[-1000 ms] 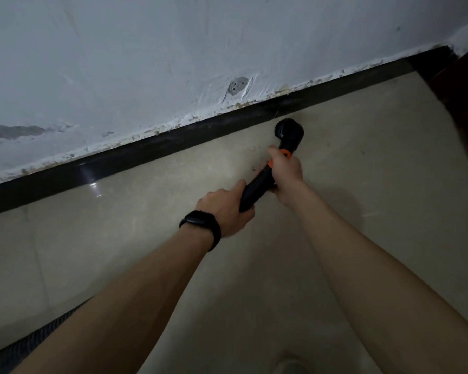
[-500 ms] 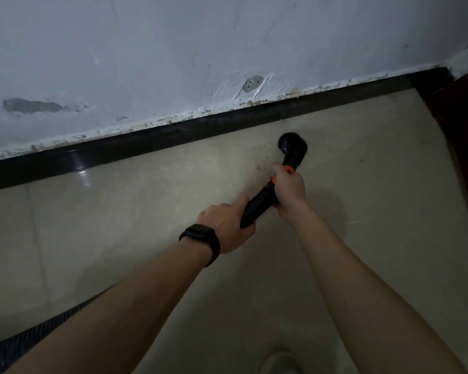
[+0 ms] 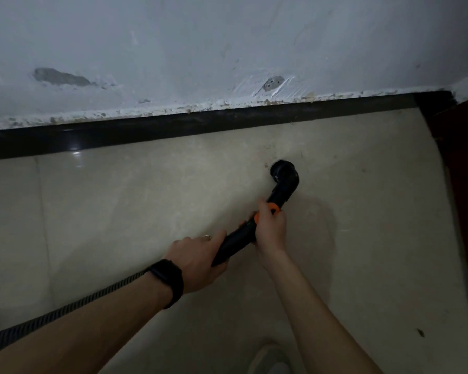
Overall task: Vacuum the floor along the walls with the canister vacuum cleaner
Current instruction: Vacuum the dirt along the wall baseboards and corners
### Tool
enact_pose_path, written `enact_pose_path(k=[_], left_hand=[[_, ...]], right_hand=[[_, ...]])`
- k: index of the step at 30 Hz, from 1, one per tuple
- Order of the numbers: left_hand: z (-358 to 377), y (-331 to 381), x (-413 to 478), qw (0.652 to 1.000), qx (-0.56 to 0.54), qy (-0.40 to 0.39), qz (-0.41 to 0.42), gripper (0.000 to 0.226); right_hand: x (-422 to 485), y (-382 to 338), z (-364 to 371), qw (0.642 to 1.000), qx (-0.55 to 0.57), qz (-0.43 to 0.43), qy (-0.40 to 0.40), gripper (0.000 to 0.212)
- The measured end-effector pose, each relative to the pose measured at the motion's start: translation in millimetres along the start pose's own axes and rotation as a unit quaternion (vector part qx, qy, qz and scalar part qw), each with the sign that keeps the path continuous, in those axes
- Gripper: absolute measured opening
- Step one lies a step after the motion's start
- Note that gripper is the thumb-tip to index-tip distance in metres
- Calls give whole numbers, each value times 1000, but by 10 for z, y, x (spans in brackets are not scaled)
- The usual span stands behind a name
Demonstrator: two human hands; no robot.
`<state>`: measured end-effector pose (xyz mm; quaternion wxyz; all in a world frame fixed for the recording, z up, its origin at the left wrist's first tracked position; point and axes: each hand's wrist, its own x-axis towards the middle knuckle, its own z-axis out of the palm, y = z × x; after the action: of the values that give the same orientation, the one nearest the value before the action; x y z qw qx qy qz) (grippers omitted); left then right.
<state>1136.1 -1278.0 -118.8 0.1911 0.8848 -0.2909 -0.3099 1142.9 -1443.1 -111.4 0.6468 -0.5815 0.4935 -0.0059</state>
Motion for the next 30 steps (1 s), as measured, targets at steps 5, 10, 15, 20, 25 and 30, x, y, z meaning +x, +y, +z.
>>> enact_pose_path(k=[5,10,15,20,25,30], left_hand=[[-109,-88,45,1000,-4,21,-16,29],[-191,-155,100,998,-6,50,-39,30],[-309,-259,158,996,-15,66,-58,27],[-371,-293,199,994,-21,79,-74,26],[-224,-142,32,997,-29,49,-52,24],[95,-58,-219,1000,0,-2,-3,35]], right_hand=[[58,-89,165,1000,-4,-1,-17,20],[139,-166,326,999,0,-6,-38,23],[273,-201,527,999,-19,-6,-43,49],[333,-272,641,998,-31,0,-52,52],[124,-156,398,999,-41,12,-18,41],[-187,152,25,1000,-24,18,-1,23]])
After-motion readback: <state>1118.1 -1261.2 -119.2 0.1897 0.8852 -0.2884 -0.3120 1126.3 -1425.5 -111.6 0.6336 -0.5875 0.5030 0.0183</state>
